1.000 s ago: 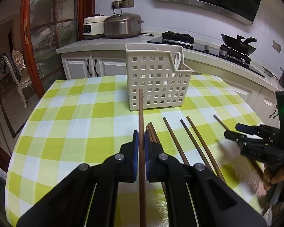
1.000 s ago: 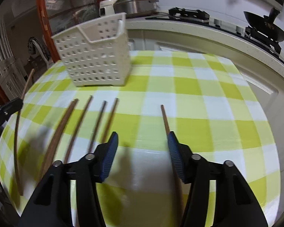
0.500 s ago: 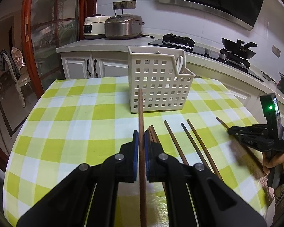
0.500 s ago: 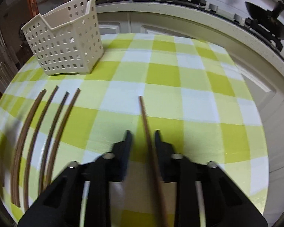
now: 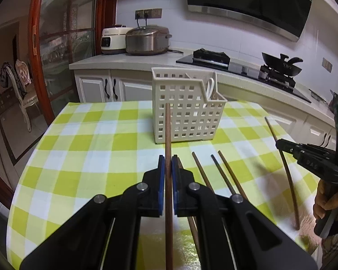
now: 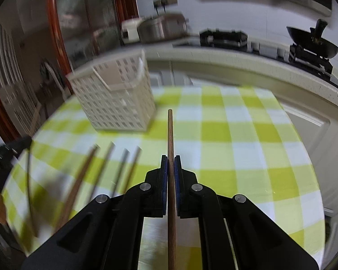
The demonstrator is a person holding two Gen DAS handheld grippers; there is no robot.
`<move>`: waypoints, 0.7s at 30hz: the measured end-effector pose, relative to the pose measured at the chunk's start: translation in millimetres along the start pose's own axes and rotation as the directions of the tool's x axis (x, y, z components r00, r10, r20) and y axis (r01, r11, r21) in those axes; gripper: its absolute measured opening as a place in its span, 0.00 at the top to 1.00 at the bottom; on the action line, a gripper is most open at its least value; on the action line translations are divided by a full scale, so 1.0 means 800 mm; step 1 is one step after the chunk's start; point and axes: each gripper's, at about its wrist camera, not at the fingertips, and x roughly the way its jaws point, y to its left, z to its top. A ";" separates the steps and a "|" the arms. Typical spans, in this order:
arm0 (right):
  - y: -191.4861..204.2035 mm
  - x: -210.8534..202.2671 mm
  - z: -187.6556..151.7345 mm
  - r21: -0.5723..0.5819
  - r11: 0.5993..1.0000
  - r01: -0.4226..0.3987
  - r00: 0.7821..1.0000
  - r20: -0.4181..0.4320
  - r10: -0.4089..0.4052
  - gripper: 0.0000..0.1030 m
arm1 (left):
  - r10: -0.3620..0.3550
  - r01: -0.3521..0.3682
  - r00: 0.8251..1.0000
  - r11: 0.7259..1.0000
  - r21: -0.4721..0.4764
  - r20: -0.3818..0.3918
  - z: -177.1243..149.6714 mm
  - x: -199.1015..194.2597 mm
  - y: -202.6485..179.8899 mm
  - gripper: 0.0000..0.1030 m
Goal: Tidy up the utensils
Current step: 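Lift the chopstick upright with the right gripper and carry it over the caddy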
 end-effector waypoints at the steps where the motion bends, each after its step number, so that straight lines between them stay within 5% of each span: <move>1: 0.005 -0.008 0.002 -0.006 1.000 -0.004 1.000 0.027 0.004 0.94 | -0.001 0.001 1.000 1.000 0.000 0.005 0.001 -0.003 0.000 0.94; 10: 0.031 -0.065 0.013 -0.039 0.998 -0.043 0.979 0.196 0.050 0.94 | 0.003 -0.004 0.998 1.000 0.011 0.067 0.010 -0.039 -0.008 0.94; 21: 0.054 -0.098 0.008 -0.081 0.996 -0.040 0.960 0.272 0.060 0.94 | 0.017 -0.024 0.986 0.999 0.037 0.163 0.015 -0.074 -0.019 0.94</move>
